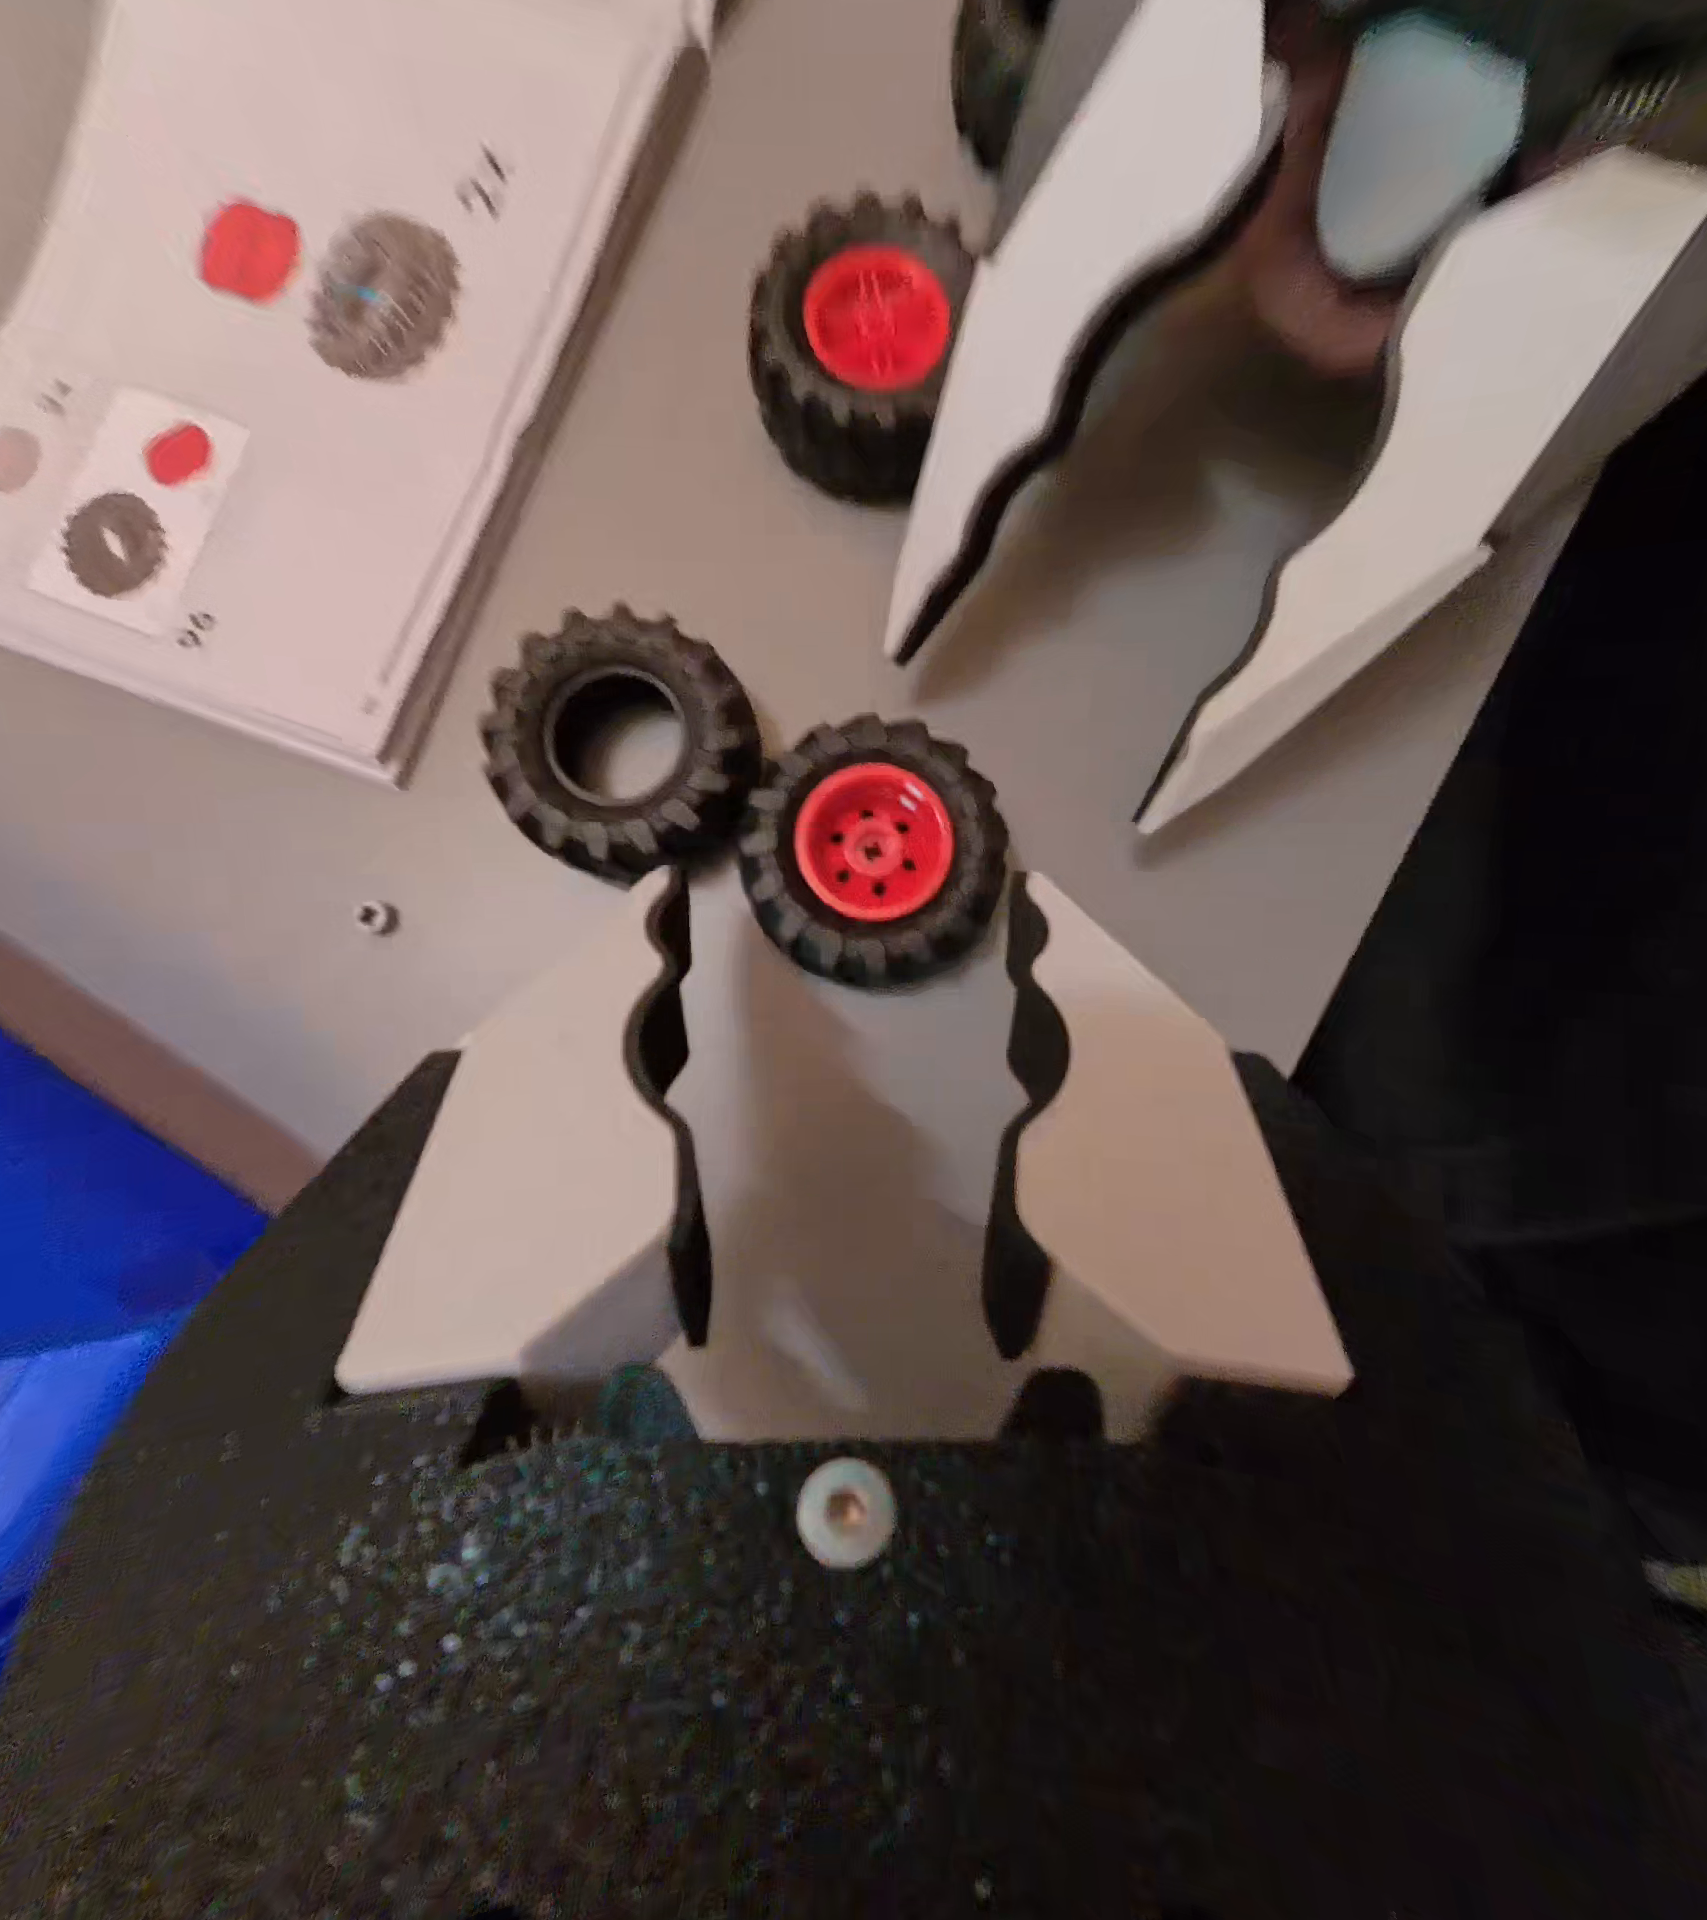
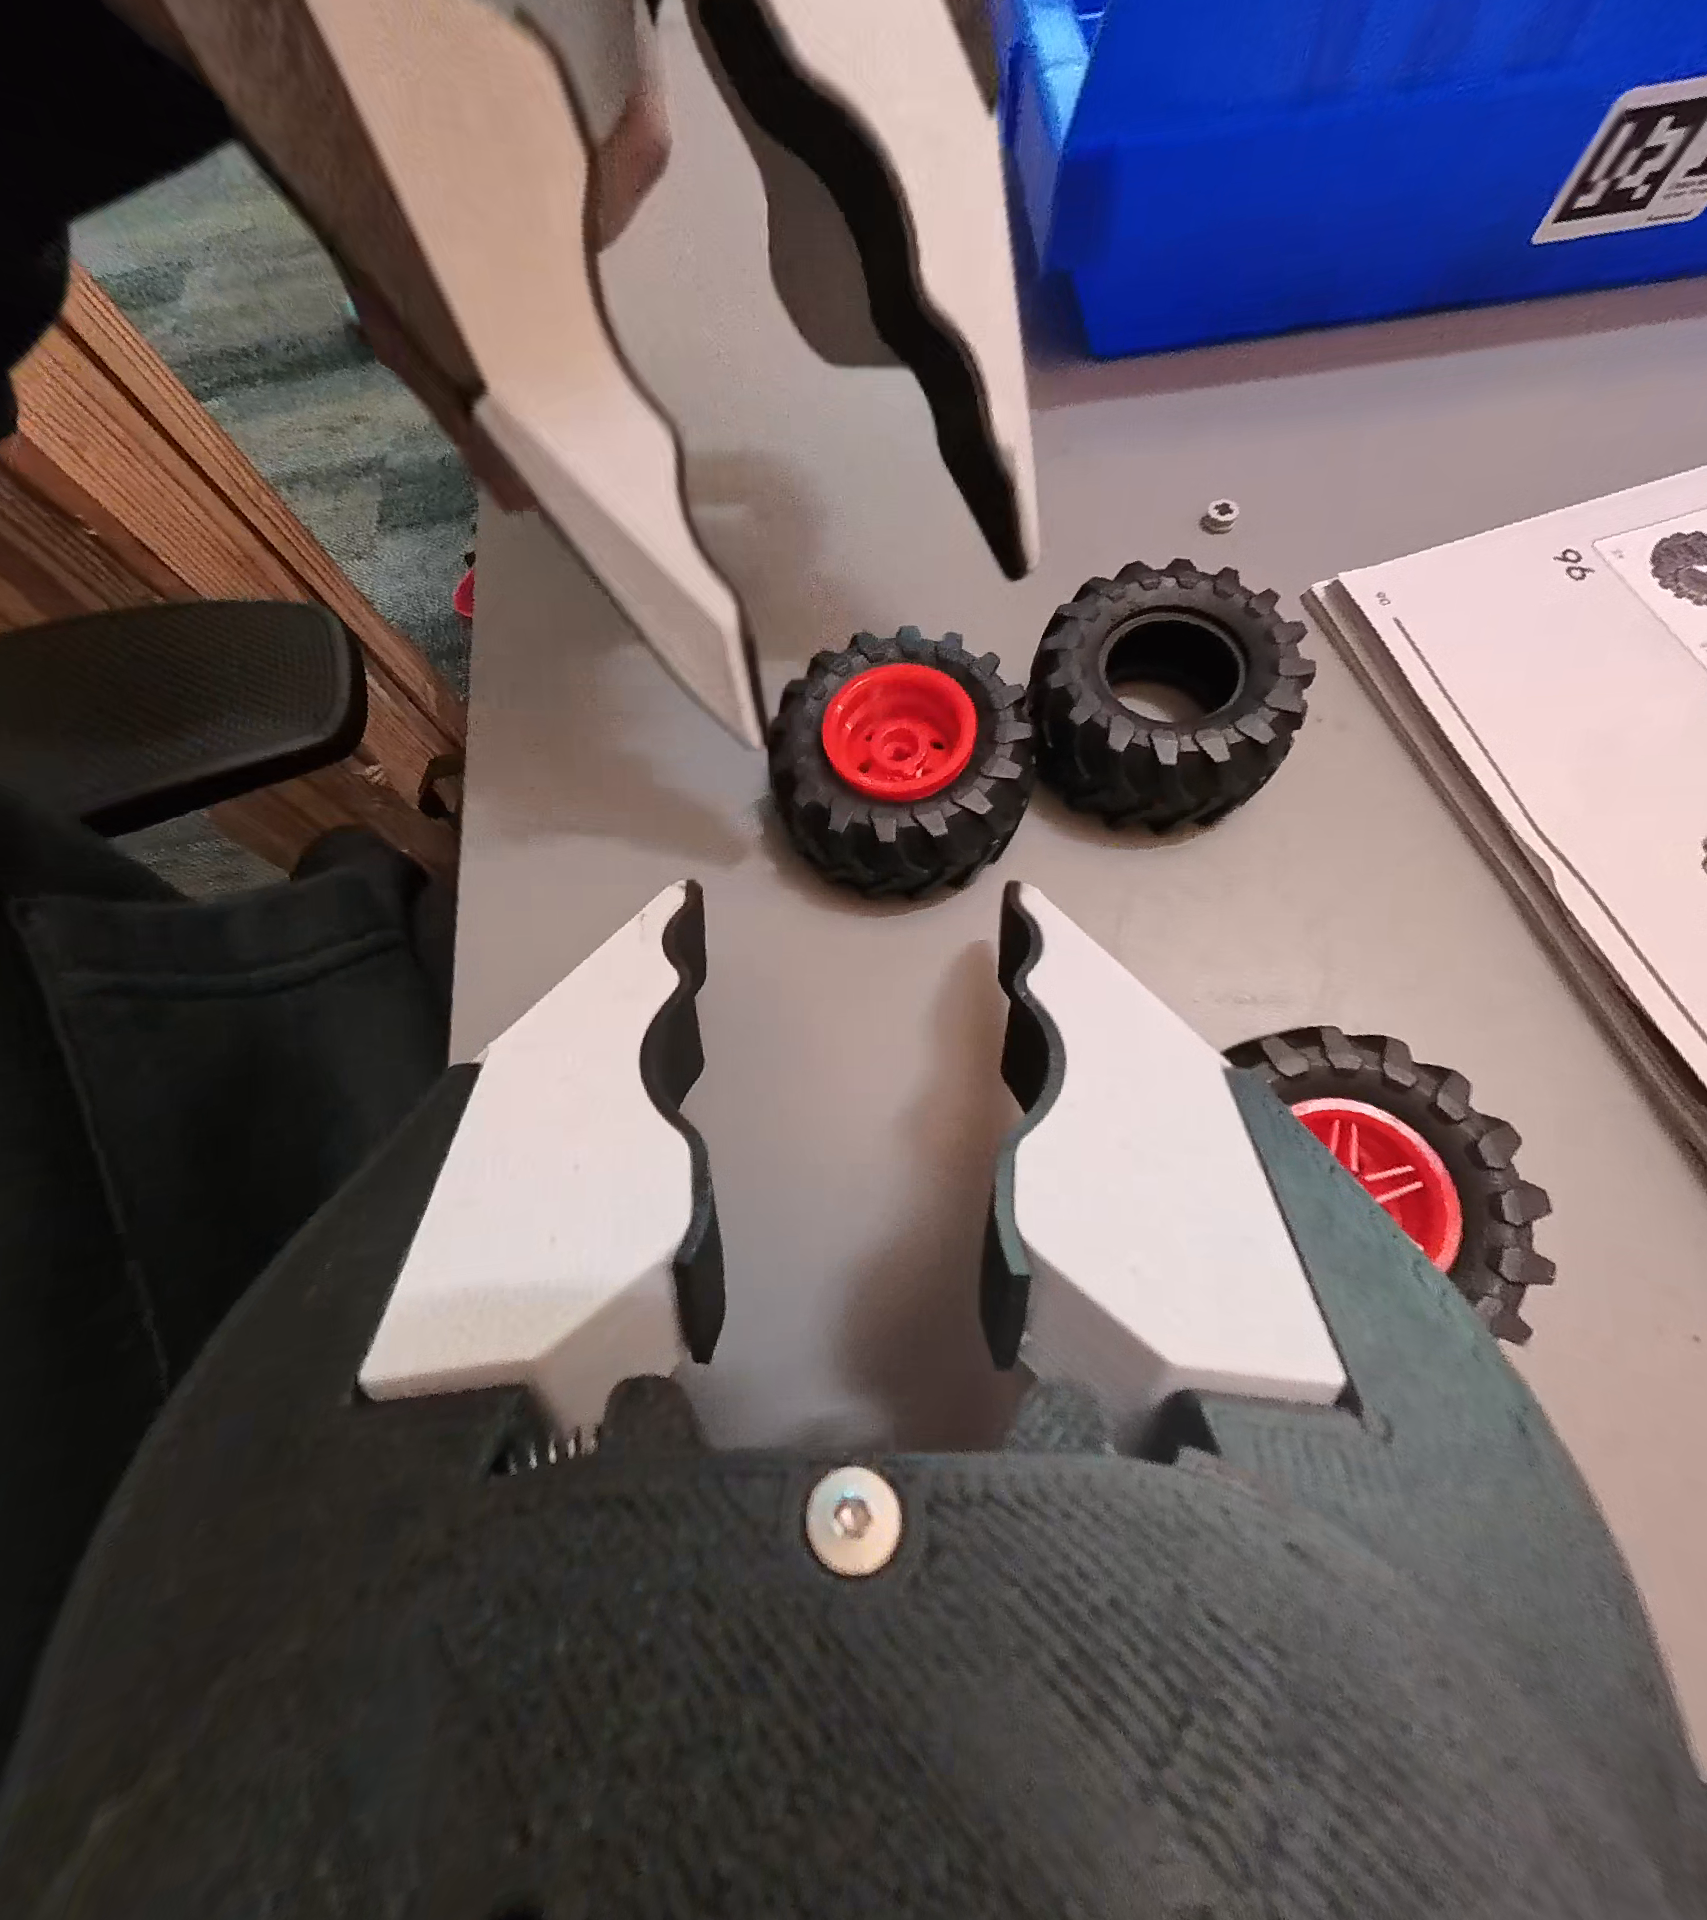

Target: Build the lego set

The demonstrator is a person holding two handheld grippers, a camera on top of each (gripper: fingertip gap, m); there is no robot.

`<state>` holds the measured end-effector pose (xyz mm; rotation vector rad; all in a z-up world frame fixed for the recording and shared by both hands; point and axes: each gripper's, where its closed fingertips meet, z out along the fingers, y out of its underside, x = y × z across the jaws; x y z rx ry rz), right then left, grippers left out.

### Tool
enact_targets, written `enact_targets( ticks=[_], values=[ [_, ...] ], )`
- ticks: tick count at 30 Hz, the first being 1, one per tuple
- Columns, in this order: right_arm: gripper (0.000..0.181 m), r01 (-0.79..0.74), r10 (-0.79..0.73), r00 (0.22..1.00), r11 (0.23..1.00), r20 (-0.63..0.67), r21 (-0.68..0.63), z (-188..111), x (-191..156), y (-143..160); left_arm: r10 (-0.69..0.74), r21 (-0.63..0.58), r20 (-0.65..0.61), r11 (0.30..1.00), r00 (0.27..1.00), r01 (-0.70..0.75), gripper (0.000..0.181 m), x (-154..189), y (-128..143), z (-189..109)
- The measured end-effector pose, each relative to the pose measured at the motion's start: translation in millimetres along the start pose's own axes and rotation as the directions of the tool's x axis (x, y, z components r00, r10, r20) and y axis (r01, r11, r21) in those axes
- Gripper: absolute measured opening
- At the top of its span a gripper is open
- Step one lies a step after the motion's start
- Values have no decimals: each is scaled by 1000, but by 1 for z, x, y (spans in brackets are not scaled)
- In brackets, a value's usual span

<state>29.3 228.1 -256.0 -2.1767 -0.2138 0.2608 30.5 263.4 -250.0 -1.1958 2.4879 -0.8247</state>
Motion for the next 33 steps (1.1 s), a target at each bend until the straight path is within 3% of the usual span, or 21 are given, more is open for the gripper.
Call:
enact_targets(
  ticks=[5, 7, 9, 11, 13, 16, 18, 20, 22, 24, 26, 27, 29, 31, 33],
  values=[
    [57, 8, -8, 1000, 999, -1, -48, 0, 0, 5, -76, -76, -3, 994, 997, 75, 72, 5, 11, 19],
    [57, 2, -2, 1000, 999, 6, -35, -4, -1, 2, -75, -66, -18, 995, 997, 73, 59, 7, 13, 25],
    [57, -36, 36, 999, 999, -3, -4, -11, 2, -2, -8, -53, -6, 999, 1000, 7, 56, 8, 12, 24],
    [57, -114, 114, 993, 992, 10, 45, -17, 6, -9, 147, -36, 27, 989, 989, -146, 56, 13, 9, 20],
    [58, -200, 197, 980, 974, 44, 108, -21, 9, -18, 352, 36, 132, 932, 927, -360, 56, 18, -8, 13],
    [60, -269, 256, 961, 951, 102, 154, -21, 11, -26, 586, 127, 379, 734, 716, -668, 56, 23, -43, -4],
    [54, -301, 273, 949, 934, 159, 191, -23, 9, -36, 645, 73, 482, 645, 593, -761, 56, 19, -52, -10],
    [42, -279, 234, 950, 933, 207, 228, -27, 3, -46, 657, 50, 533, 604, 532, -796, 57, 17, -57, -15],
    [30, -169, 129, 980, 941, 153, 294, -32, 4, -54, 616, 89, 568, 614, 546, -784, 61, 13, -62, -21],
    [29, 60, -67, 998, 920, 3, 387, -42, 7, -65, 546, 178, 535, 673, 644, -718, 66, 12, -62, -24],
    [28, 375, -297, 923, 830, -243, 412, -56, 10, -75, 460, 294, 476, 720, 750, -628, 69, 12, -65, -29],
    [28, 531, -394, 833, 766, -388, 362, -63, 14, -78, 430, 343, 440, 731, 788, -590, 68, 14, -67, -31],
    [29, 787, -588, 588, 576, -556, 222, -72, 4, -82, 372, 428, 442, 713, 817, -556, 67, 13, -78, -42],
    [28, 886, -668, 409, 454, -622, 94, -74, -1, -83, 372, 460, 463, 675, 805, -576, 66, 17, -88, -50],
    [28, 906, -706, 369, 419, -604, 63, -71, -7, -81, 421, 443, 484, 638, 767, -629, 66, 23, -94, -53]
  ],
)
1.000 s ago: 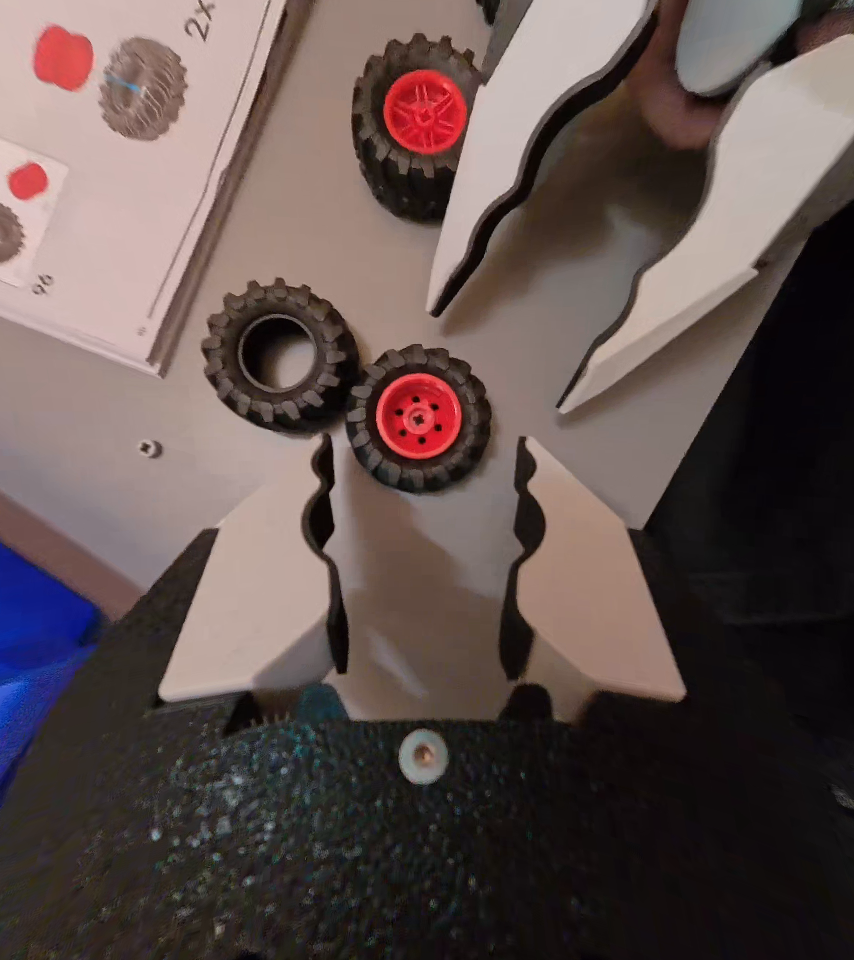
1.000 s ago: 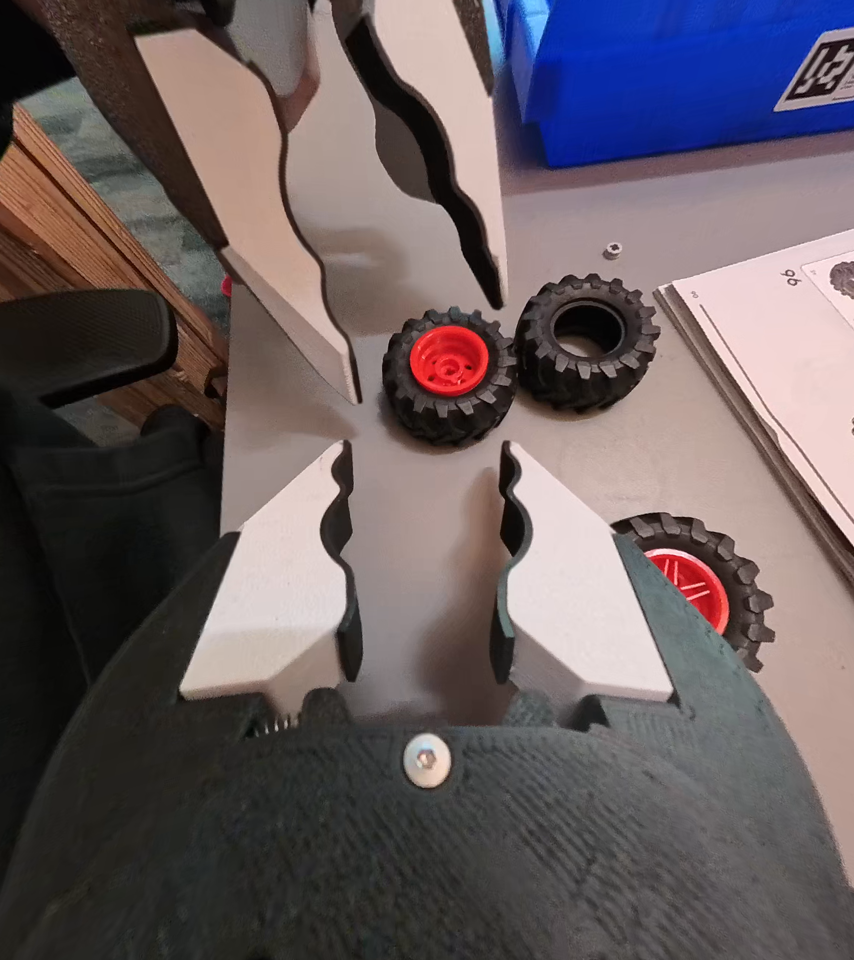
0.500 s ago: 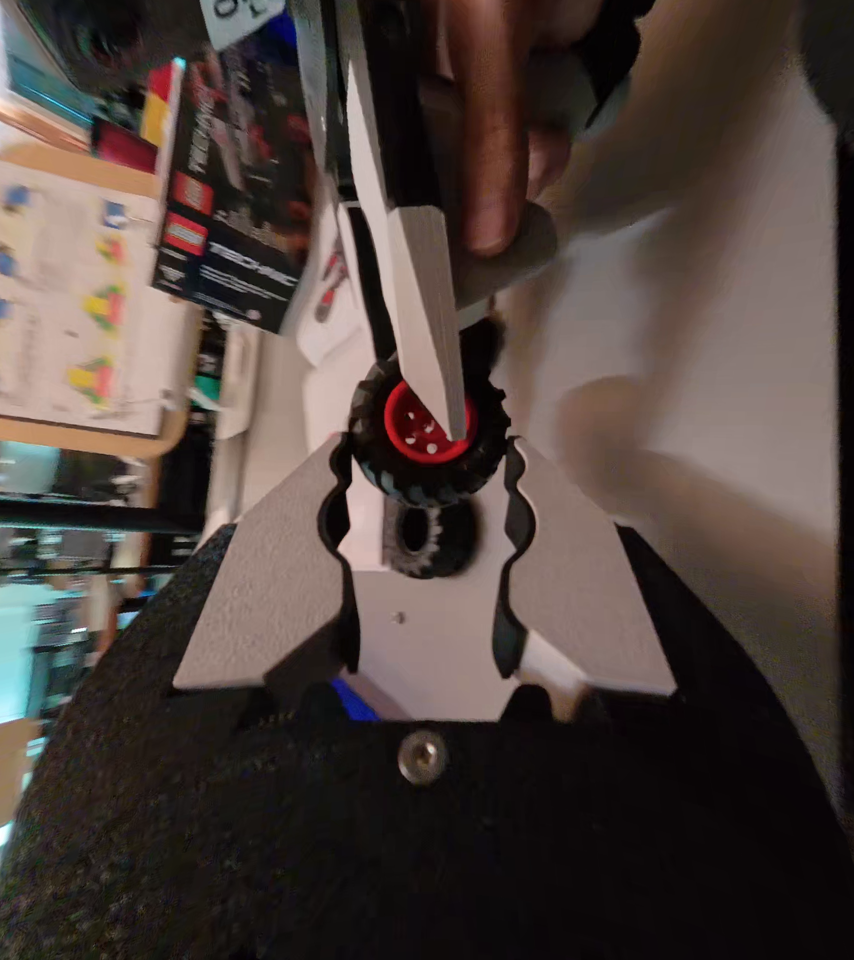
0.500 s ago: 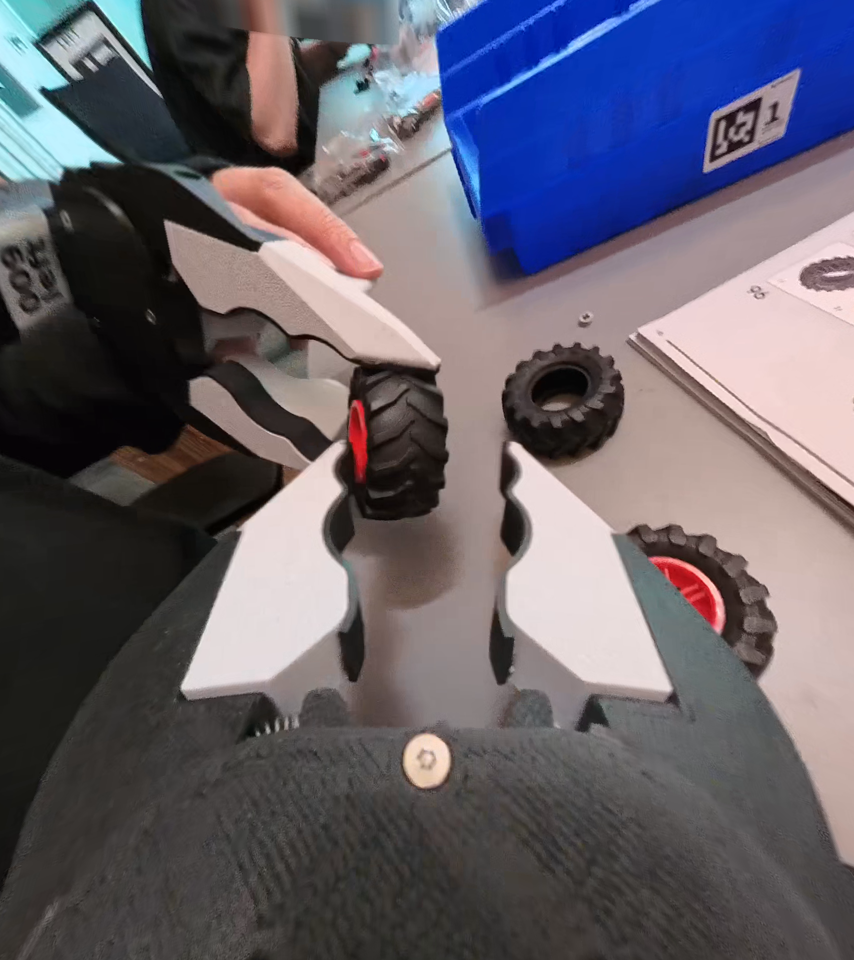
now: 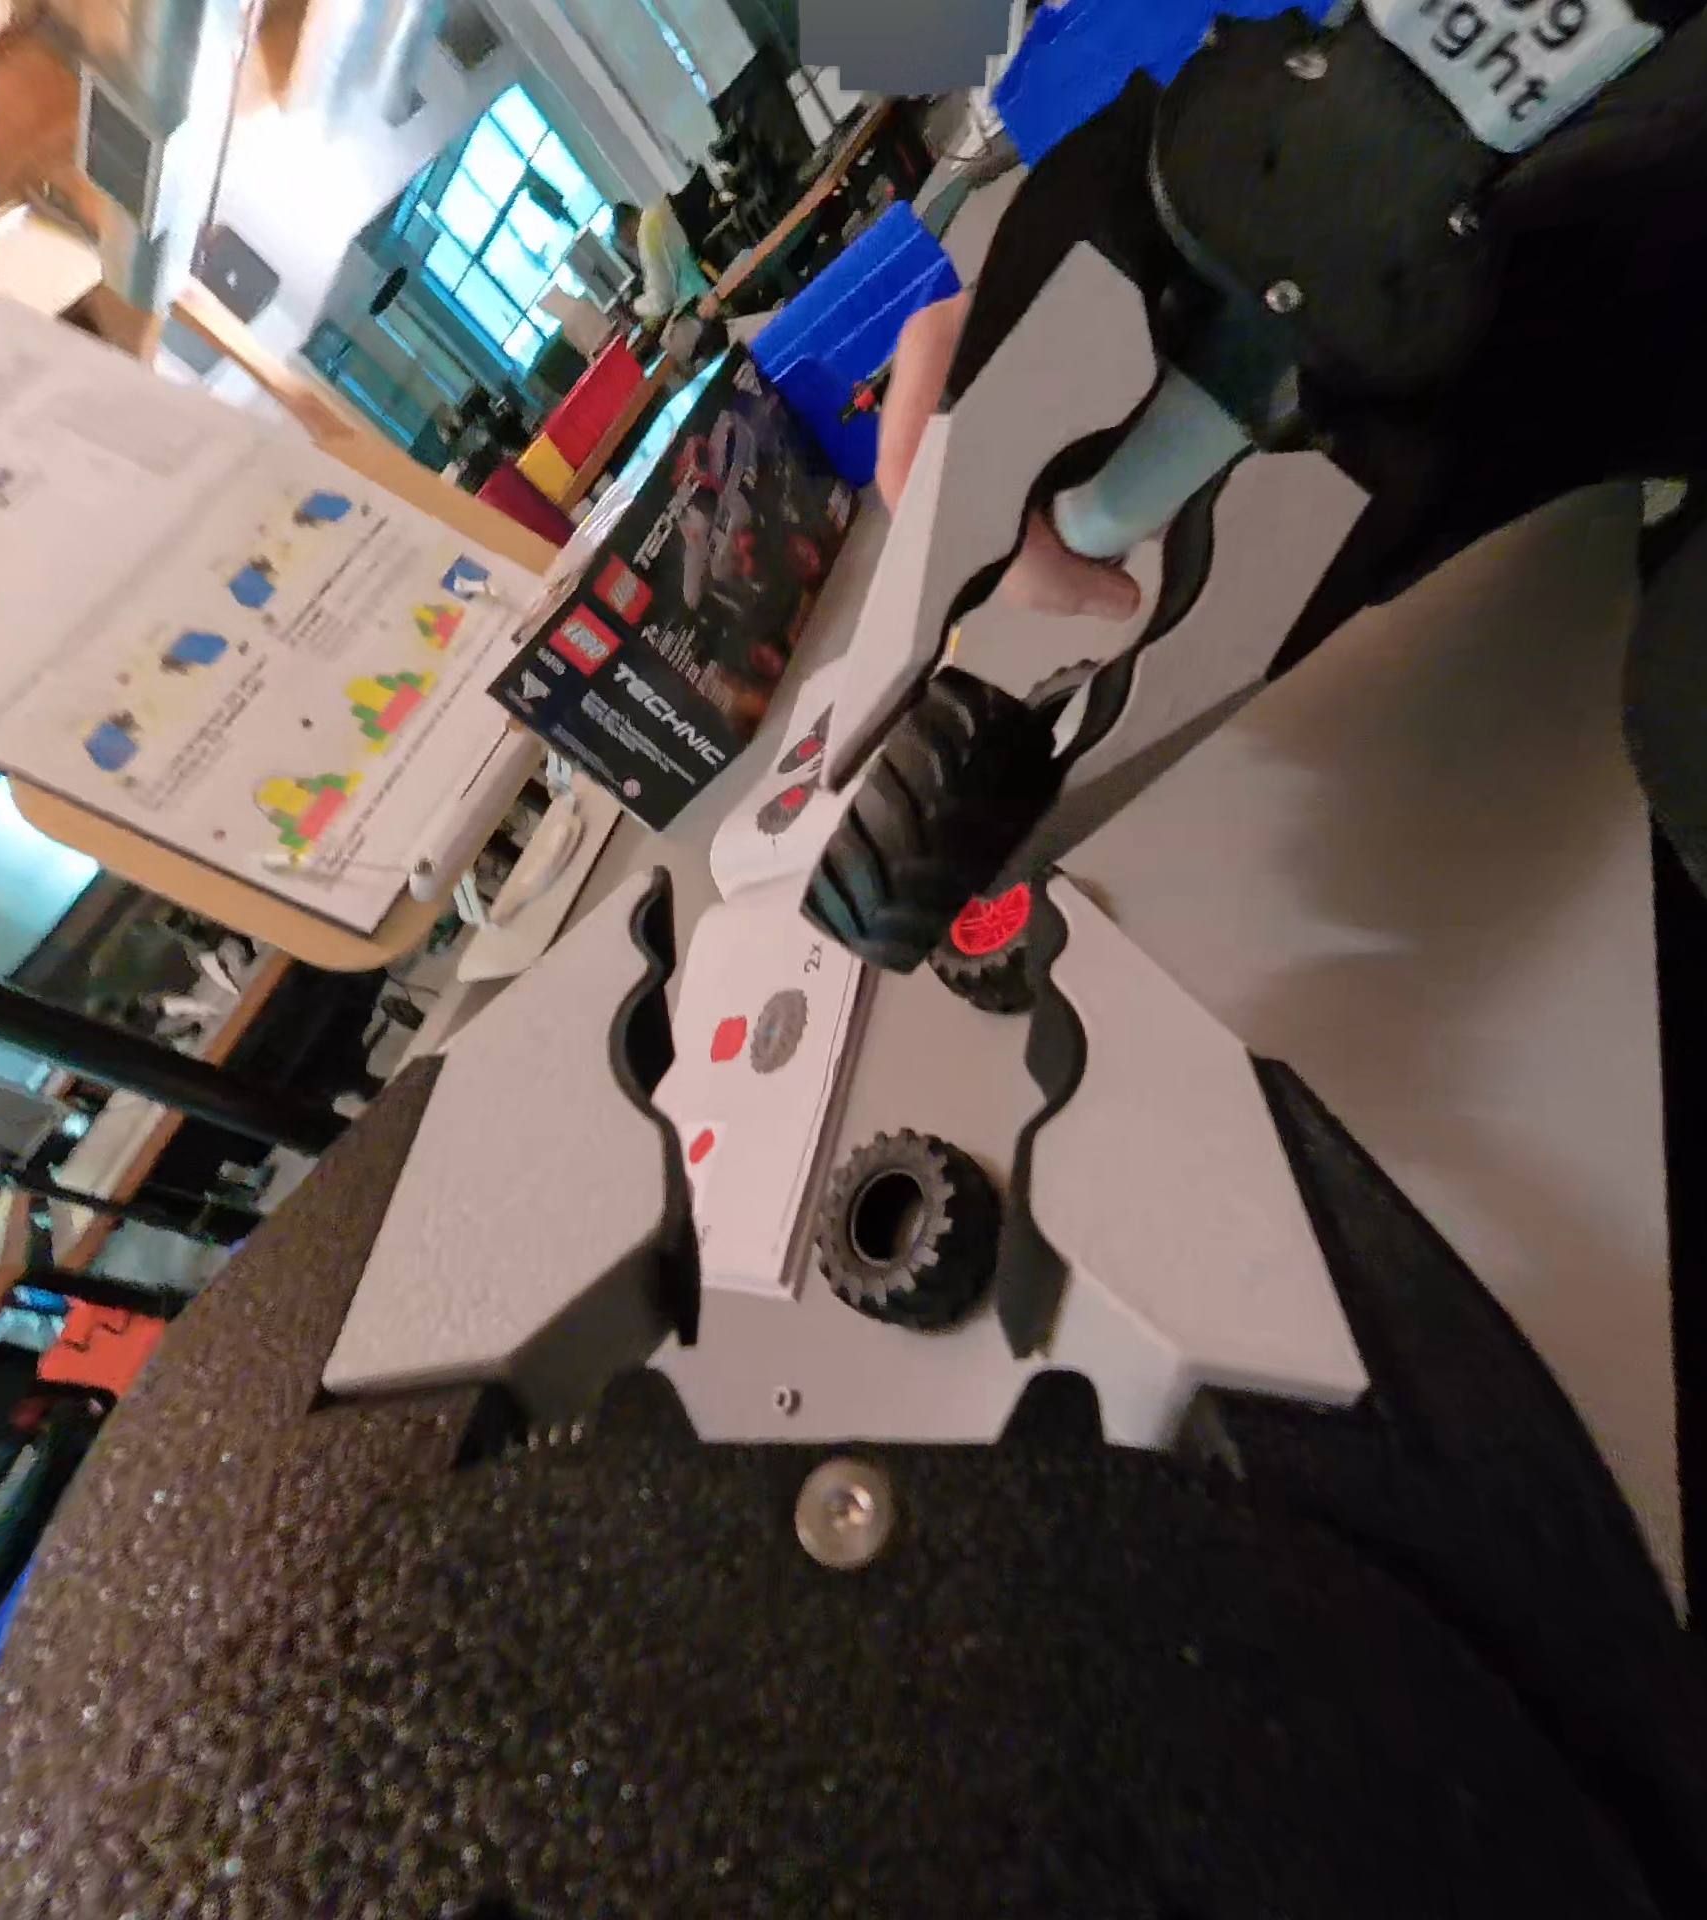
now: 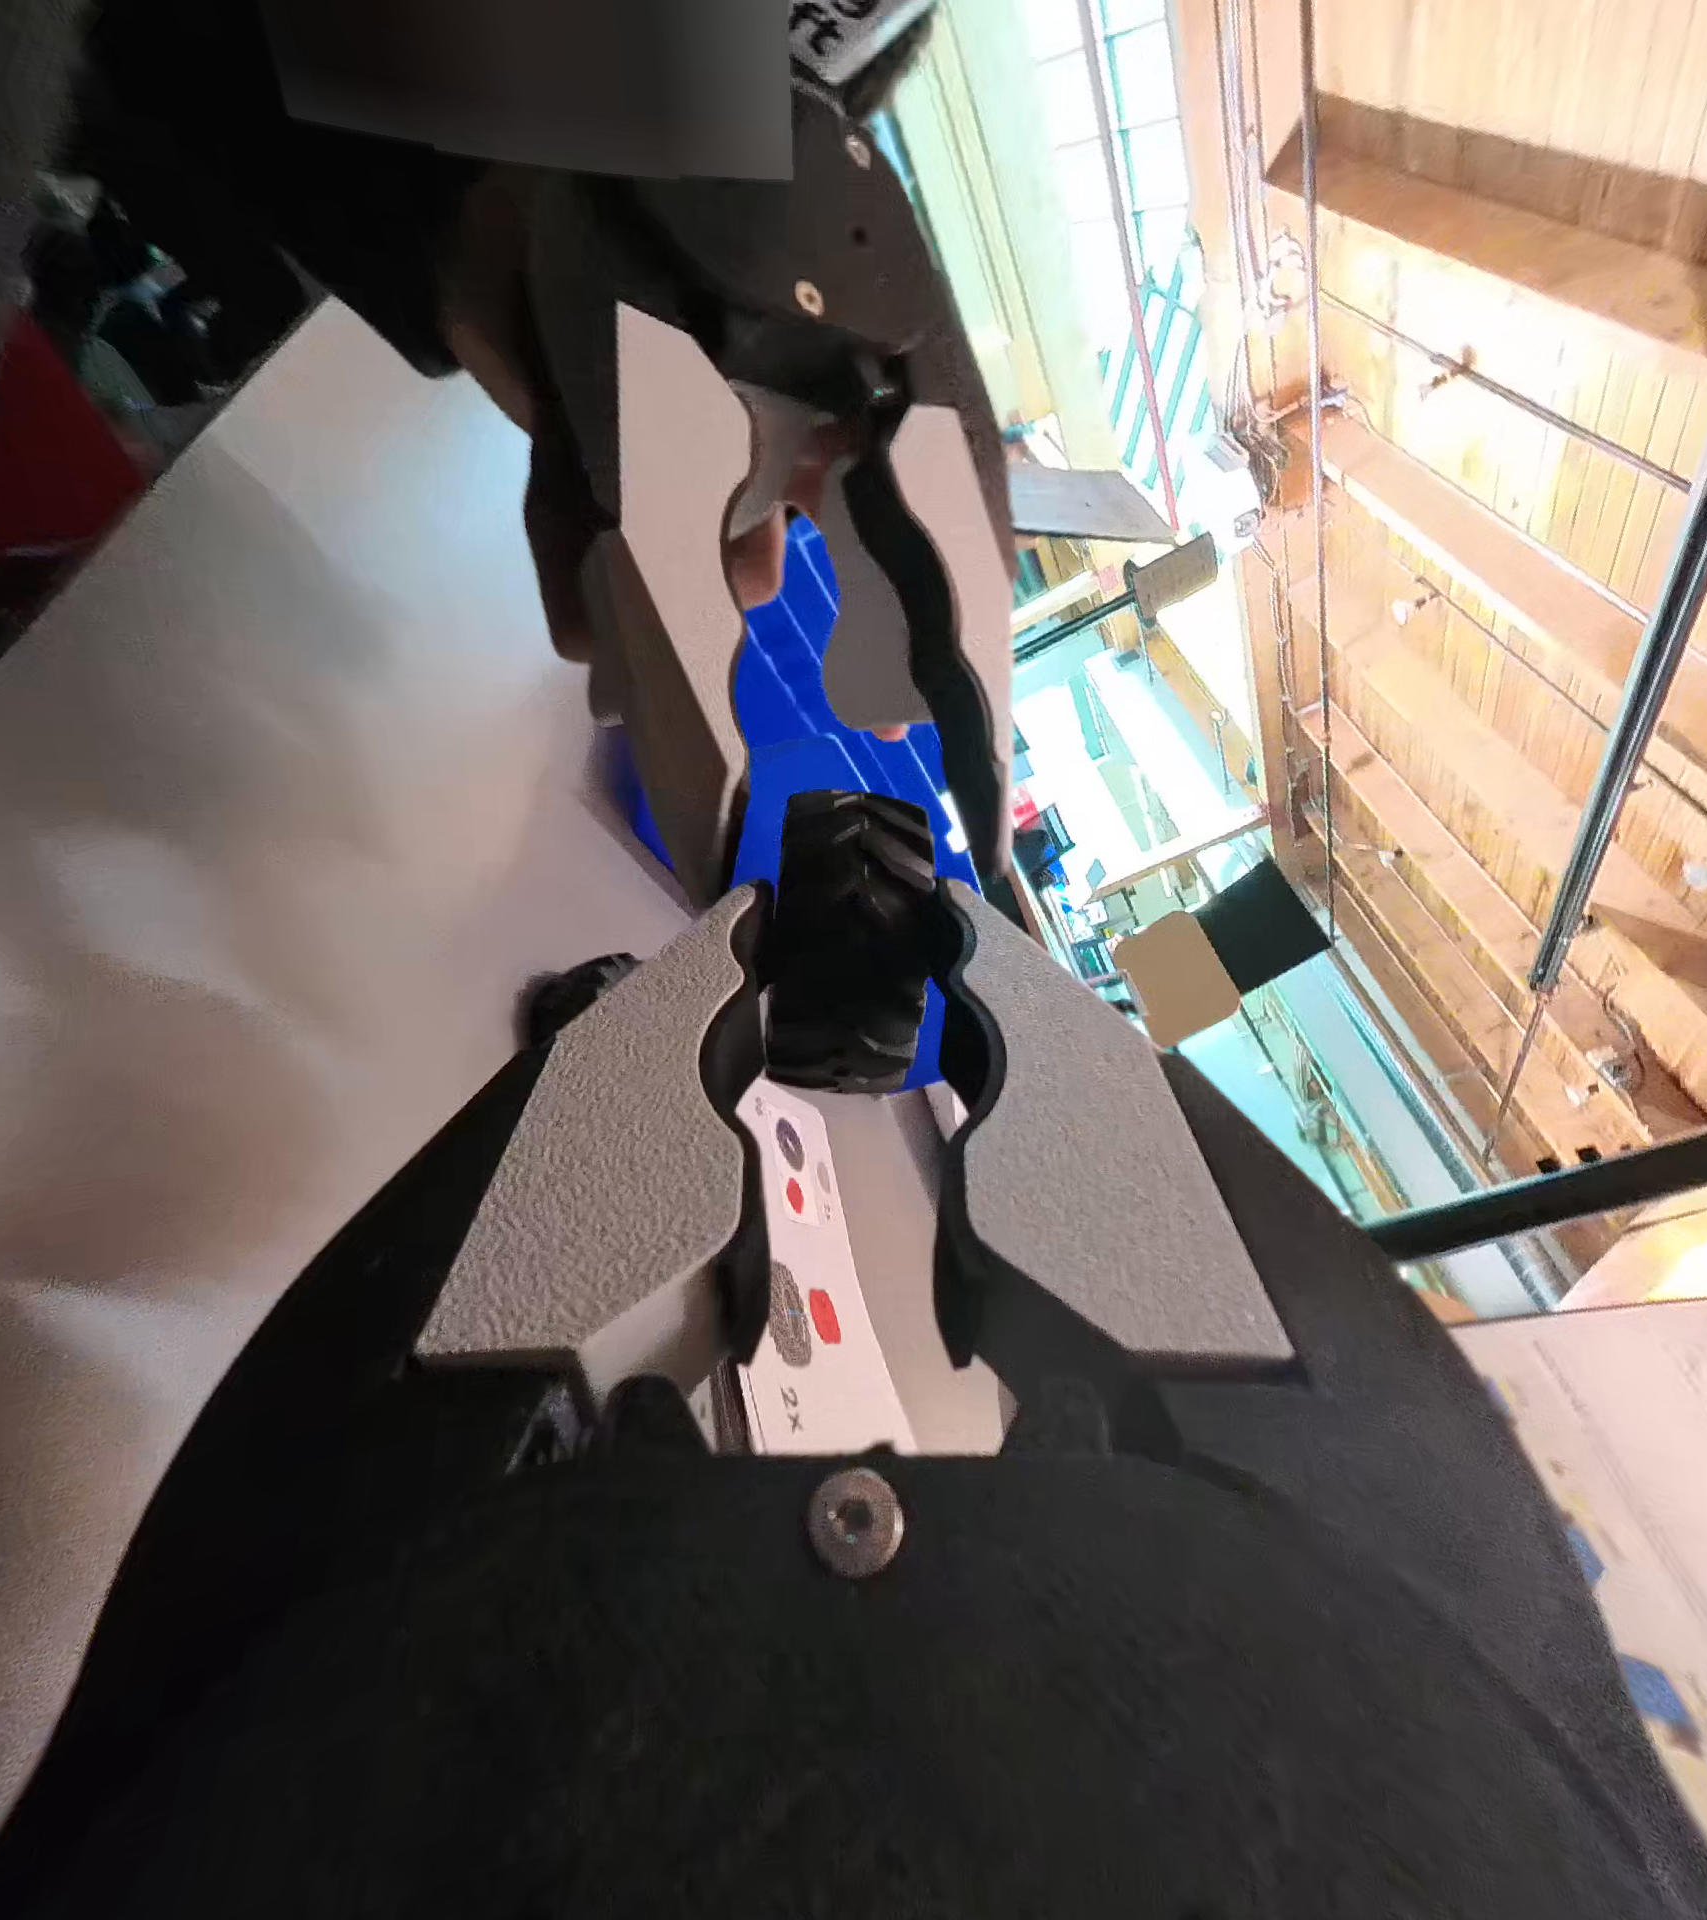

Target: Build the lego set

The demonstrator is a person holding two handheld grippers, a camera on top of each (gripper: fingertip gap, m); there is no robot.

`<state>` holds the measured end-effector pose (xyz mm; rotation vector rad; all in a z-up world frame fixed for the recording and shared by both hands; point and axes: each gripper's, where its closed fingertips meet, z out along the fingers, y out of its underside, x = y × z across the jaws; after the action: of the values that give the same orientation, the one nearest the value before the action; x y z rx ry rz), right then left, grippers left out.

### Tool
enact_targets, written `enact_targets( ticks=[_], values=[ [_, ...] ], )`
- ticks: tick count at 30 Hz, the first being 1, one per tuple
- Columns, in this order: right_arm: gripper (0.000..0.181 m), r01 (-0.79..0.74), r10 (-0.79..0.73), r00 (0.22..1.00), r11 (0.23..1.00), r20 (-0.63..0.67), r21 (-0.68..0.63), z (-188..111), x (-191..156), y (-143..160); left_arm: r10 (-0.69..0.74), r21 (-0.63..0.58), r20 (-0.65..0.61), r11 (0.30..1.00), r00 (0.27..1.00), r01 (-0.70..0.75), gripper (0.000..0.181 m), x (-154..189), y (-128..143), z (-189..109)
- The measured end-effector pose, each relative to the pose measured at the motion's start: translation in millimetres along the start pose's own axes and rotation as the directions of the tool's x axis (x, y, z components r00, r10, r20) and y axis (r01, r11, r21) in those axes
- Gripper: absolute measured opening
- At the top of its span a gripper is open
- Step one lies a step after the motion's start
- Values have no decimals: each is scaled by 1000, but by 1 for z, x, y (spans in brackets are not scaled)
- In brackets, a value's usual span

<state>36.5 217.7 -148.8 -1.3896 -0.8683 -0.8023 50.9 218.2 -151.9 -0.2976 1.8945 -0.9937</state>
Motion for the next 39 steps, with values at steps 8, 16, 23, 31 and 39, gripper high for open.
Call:
enact_targets(
  ticks=[8, 16, 23, 31, 39],
  values=[
    [30, -45, 42, 998, 997, 51, 66, -2, 2, -7, 257, -69, 27, 965, 966, -255, 27, 4, 5, 5],
    [36, -411, 460, 843, 885, 278, -217, 3, -28, 26, 541, -281, 25, 811, 841, -514, 27, 5, 61, -1],
    [36, -459, 607, 701, 785, 373, -416, 14, -75, 34, 586, -344, -139, 727, 798, -594, 35, 36, 93, -4],
    [39, -525, 712, 608, 693, 352, -494, 16, -82, 31, 225, -518, -253, 790, 941, -328, 46, 40, 123, -46],
    [37, -508, 735, 583, 663, 346, -550, 27, -76, 43, -521, -487, -246, 795, 817, 360, 17, 56, 83, -38]
  ],
)
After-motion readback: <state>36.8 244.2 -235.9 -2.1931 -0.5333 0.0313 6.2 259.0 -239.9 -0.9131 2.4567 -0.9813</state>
